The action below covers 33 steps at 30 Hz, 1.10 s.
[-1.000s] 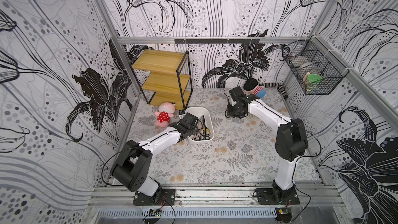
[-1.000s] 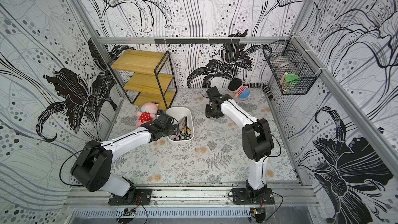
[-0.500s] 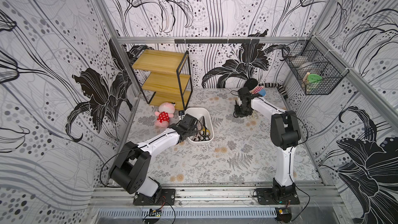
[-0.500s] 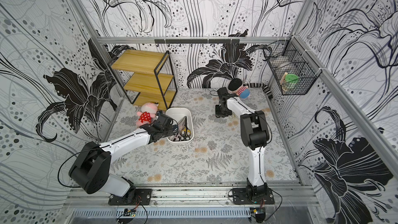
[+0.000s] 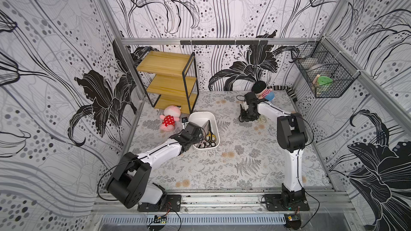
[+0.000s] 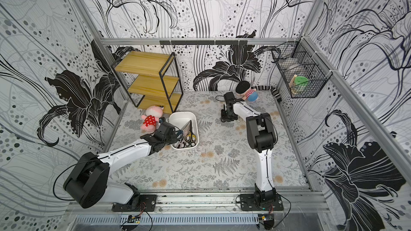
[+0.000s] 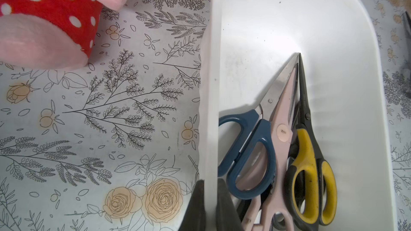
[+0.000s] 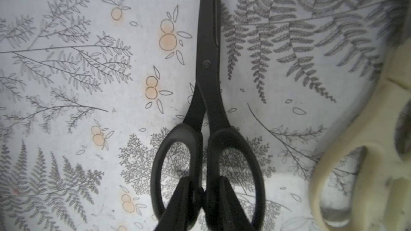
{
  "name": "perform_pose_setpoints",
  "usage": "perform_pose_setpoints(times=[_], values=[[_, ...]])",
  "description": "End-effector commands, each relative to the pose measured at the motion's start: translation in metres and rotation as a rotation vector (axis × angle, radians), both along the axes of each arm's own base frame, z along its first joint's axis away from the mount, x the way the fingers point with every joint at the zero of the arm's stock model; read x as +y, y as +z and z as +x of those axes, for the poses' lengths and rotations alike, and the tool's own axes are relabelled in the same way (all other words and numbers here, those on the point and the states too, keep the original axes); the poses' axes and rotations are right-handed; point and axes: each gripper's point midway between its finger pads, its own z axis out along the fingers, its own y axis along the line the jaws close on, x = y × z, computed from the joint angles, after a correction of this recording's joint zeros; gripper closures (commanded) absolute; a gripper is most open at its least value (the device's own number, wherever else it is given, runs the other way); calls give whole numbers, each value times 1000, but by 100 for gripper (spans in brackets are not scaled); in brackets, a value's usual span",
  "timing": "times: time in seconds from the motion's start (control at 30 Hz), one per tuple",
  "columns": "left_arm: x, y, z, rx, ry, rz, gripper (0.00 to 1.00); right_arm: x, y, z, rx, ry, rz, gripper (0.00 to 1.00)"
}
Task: Take the scissors out of the storage box
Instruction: Place the scissors at the center of the board.
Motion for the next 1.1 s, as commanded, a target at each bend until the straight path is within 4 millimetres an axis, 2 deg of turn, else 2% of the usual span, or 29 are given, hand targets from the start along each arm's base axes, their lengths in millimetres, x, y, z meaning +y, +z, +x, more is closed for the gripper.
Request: perform_pose_setpoints(times=[0.0,0.13,0.2,0.37,0.6,0.73,0.9,0.97,1.07], values=[[-5,42,21,-226,16,-97,100,-5,-22,-9,42,-2,-26,100],[0,51,16,-296,20,-115,100,-5,-23,-7,37,-7,-21,100],[2,54,14,-320,19,-115,100,-8,-34,-15,68,-13,-28,99],[8,55,7,-369,36,-107,100,-9,-41,-19,85,-24,-30,84],[12,51,4,-397,76,-117,100,-9,-34,-21,82,-39,-22,68],[13,51,4,-403,94,-121,100,-9,-24,-18,64,-42,-16,62],[12,54,4,-405,106,-131,100,-10,-7,-14,43,-47,-22,59],[13,57,4,-410,113,-136,100,-11,14,-6,6,-58,-26,59],[14,61,4,-421,131,-152,100,-16,37,-8,-14,-118,-28,59]])
